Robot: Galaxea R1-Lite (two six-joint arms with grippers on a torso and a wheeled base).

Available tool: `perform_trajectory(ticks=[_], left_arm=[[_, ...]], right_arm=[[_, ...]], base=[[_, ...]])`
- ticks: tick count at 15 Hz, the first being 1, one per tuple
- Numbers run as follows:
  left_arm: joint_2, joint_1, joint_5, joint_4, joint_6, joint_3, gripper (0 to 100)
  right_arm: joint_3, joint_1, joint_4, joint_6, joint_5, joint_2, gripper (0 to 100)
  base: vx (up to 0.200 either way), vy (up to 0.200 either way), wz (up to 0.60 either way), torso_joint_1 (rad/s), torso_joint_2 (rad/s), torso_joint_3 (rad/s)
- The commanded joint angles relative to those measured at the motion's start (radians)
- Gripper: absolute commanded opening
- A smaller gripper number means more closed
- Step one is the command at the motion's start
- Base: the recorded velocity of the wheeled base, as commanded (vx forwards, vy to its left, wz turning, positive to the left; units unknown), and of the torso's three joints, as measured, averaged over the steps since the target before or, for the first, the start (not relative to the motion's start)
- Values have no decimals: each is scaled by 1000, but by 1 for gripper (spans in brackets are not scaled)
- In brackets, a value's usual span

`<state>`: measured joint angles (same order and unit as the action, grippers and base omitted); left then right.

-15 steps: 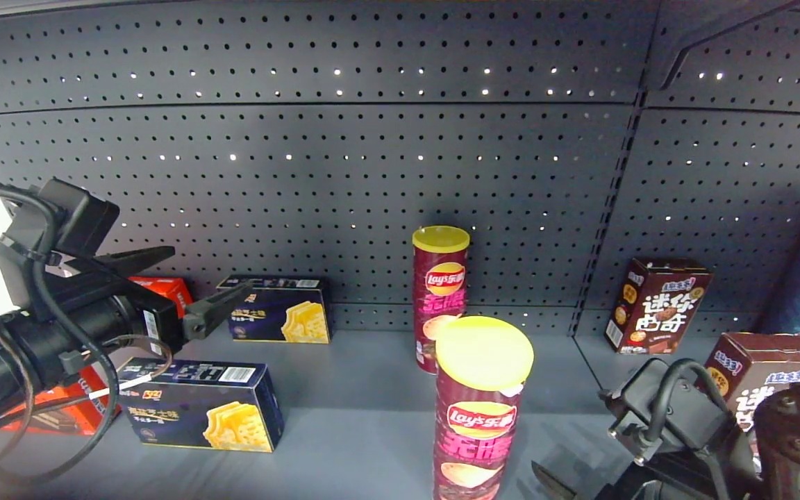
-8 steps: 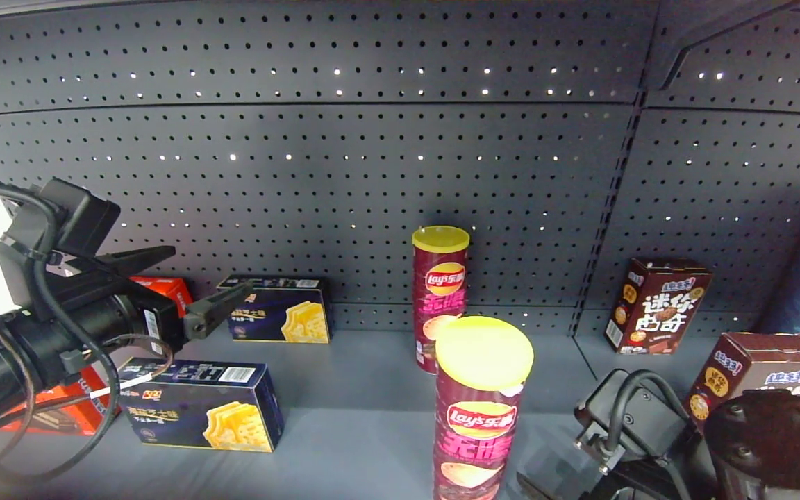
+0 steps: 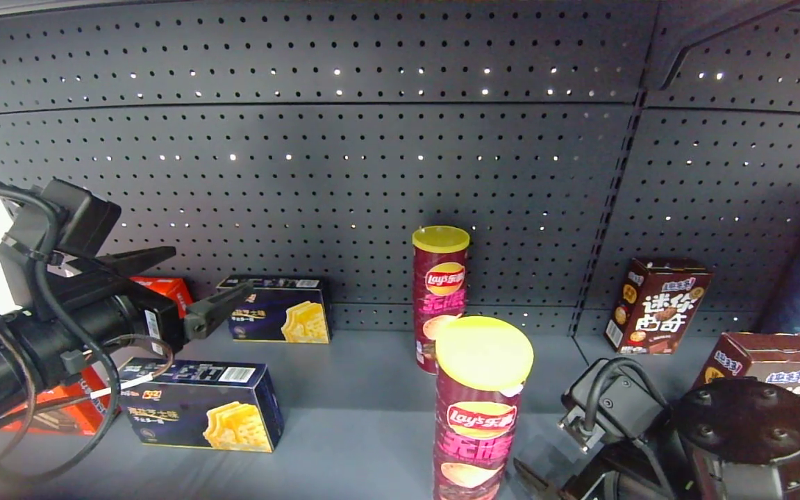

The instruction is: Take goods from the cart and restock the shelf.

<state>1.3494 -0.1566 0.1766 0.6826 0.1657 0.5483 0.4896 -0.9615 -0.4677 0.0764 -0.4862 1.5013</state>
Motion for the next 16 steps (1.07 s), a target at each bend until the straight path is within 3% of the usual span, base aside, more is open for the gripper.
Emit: perform_trajectory(ticks=[1,16], left_arm=[[1,0,0,0,0,-1,100],[-1,2,0,0,-2,-5,100]], right_arm=[[15,6,0,0,0,19,100],[69,-10,-3,0,1,77,100]], base=[[0,0,0,0,0,0],[0,0,0,0,0,0]])
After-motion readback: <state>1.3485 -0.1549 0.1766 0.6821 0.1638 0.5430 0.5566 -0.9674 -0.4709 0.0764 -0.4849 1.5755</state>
